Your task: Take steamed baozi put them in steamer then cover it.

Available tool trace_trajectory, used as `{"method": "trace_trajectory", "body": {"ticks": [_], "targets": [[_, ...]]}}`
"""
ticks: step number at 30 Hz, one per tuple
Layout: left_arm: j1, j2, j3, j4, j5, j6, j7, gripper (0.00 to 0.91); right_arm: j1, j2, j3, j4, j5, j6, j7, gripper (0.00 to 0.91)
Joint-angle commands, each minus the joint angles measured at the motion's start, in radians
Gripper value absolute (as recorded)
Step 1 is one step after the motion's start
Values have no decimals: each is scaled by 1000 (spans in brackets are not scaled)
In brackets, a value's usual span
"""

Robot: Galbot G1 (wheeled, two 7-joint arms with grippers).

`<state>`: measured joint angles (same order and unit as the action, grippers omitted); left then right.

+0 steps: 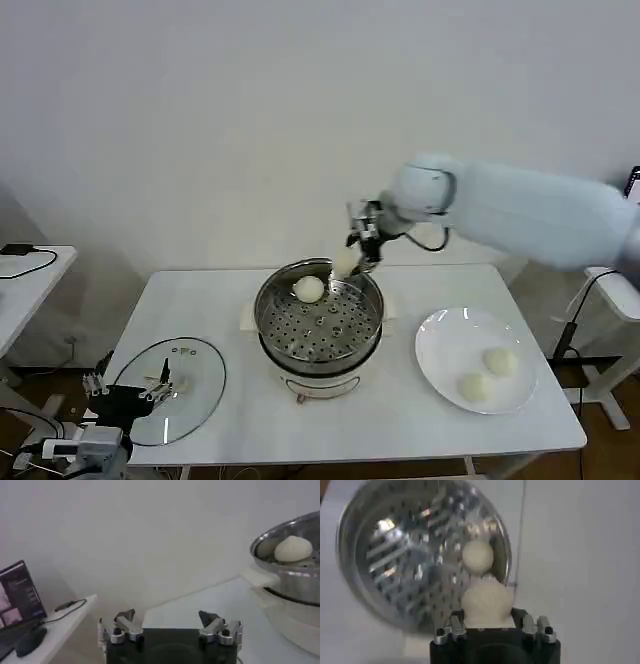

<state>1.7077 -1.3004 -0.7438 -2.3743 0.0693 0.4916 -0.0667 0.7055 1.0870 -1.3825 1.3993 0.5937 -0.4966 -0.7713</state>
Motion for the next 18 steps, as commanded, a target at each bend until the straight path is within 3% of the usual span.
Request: {"method": "trace_trajectory", "body": {"ticks": [1,8,18], "targets": [[-8,2,-10,2,-9,-1,0,907,-67,311,-14,-106,139,-152,49,645],[-21,-1,-13,9,-16,-2,1,907,-136,377,-22,-171,127,-180,54,645],[-31,1,-13,22,-21,-2,2,907,-179,392,-25,-233,58,-185,43,645]]}}
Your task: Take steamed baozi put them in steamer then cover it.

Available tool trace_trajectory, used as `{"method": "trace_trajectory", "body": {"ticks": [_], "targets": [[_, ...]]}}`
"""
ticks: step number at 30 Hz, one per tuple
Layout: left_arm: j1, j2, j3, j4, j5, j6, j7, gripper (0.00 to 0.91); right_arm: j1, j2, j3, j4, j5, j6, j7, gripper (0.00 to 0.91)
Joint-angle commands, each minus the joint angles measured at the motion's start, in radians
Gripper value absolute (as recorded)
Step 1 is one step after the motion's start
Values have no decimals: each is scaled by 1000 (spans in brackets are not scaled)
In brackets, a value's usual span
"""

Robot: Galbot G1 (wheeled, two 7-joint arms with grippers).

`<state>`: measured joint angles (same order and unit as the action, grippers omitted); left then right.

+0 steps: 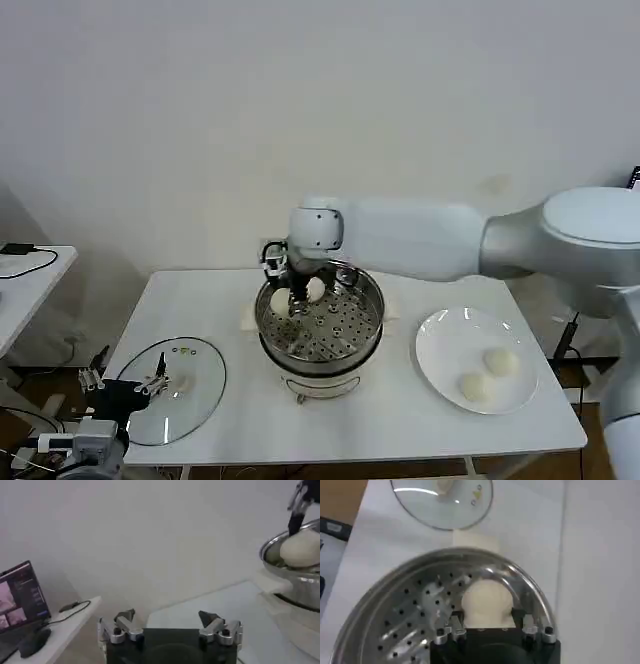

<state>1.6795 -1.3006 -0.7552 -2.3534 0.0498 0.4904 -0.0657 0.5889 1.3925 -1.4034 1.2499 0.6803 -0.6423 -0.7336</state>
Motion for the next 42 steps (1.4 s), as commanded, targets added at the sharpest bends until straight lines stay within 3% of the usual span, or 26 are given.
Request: {"method": "trace_trajectory", "body": {"ticks": [1,23,24,26,30,38,42], "targets": [[-2,1,-1,2,-2,-1,1,907,-61,85,-5,-83,-32,-40,4,645],[-3,-7,9,0,-1,-2,1,907,-64,79,-12,-78,-48,-50,0,655],[-3,-8,9,0,-1,-2,0,907,-64,76,-13,-75,-47,-51,3,665],[-3,-8,8,0,-1,-2,0,907,-62,72,-12,-68,-40,-58,10,897],[-1,-9,9,-3,-1,-1,0,907,-49,54,-14,-34,-32,-64,14,907],[-2,-11,12,-5,0,1,2,907,80,-72,-25,127,1,-69,25,907],[-3,-9,17,-6,0,4,4,907,157,-215,-47,225,-28,-60,5,907]]}}
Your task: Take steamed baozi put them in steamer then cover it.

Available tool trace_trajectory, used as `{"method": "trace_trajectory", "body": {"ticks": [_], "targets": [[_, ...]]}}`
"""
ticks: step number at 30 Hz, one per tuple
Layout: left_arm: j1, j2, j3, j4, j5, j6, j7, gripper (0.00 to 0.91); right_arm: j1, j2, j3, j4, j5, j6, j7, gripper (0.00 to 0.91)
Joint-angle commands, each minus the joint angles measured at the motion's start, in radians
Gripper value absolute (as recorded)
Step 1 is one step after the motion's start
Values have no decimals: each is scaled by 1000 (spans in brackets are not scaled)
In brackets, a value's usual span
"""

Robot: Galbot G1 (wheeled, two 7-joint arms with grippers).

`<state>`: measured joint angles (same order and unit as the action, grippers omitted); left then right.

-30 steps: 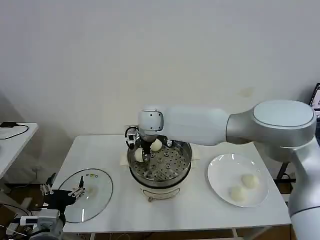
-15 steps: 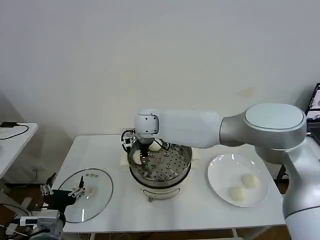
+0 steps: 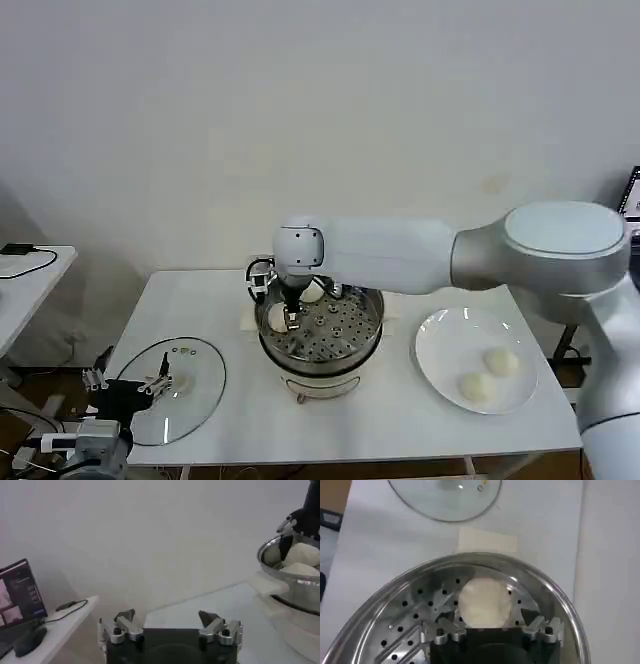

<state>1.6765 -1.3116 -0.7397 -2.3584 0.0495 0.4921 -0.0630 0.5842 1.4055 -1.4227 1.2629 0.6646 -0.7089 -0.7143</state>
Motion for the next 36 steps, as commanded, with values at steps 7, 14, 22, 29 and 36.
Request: {"method": "trace_trajectory", "body": {"ticks": [7,14,22,29,36], "targets": [[0,11,10,-5,2,5,3,907,215,-560,-47,349,-186,108,-131,907],[13,26,18,-16,7,8,7,907,178,-850,13,406,-363,232,-220,907],[21,40,22,-12,5,8,10,907,98,-1060,55,426,-520,416,-315,907],[22,58,16,-1,-23,12,13,907,-175,-1168,200,416,-661,509,-351,907],[23,65,10,-1,-23,15,14,907,-508,-1125,486,396,-726,510,-364,907]]}}
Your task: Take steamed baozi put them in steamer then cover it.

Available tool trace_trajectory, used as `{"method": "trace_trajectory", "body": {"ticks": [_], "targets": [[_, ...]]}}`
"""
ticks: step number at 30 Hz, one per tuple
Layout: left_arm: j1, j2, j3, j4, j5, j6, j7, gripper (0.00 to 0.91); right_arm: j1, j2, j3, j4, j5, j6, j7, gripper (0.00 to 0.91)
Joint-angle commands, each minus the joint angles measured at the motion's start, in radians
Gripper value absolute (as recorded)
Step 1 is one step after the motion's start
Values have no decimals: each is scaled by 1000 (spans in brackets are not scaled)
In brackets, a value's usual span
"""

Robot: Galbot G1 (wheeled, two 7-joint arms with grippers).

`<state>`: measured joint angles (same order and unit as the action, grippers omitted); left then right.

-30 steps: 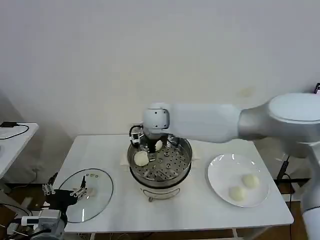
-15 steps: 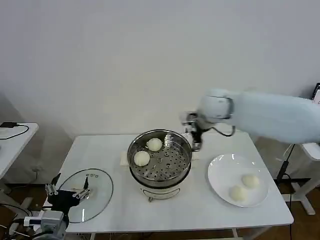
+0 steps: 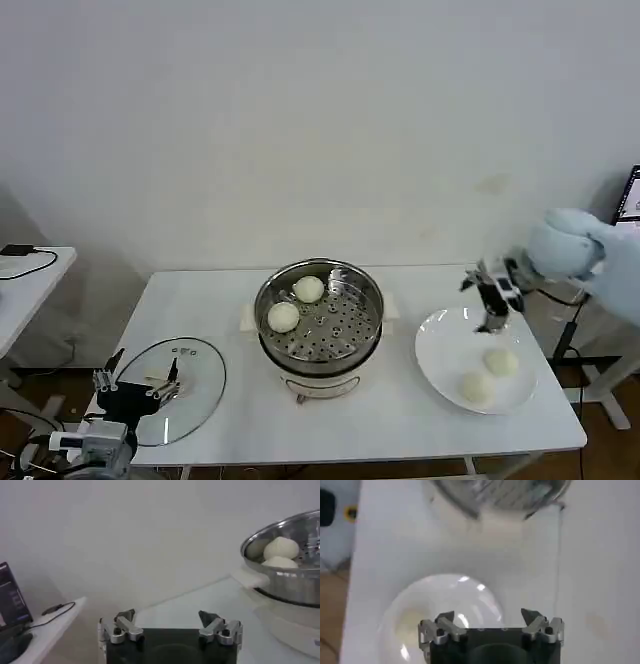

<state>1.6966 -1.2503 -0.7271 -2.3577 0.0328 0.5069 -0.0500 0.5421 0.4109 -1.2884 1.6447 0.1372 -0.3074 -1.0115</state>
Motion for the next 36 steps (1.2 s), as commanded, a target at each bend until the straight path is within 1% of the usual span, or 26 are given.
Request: {"method": "trace_trajectory", "body": {"ticks": [1,3,8,13,17,24,36], "targets": [[6,4,-6,-3,-6,1,1,907,-498,-123,368,13,-199,107,-67,907],[11,3,-8,-6,-6,2,1,907,-562,-103,403,8,-211,107,-76,907],[22,-5,-9,-4,2,1,0,907,-604,-72,407,-22,-240,104,-85,907],[24,-5,-11,-2,8,4,0,907,-623,-53,413,-29,-239,77,-97,907],[26,-7,-12,-1,10,5,1,907,-623,-27,398,-61,-238,66,-92,907],[30,-10,-14,3,12,4,1,907,-658,45,444,-161,-242,58,-72,907],[20,-11,-15,11,12,4,2,907,-662,89,451,-207,-236,50,-57,907]]}}
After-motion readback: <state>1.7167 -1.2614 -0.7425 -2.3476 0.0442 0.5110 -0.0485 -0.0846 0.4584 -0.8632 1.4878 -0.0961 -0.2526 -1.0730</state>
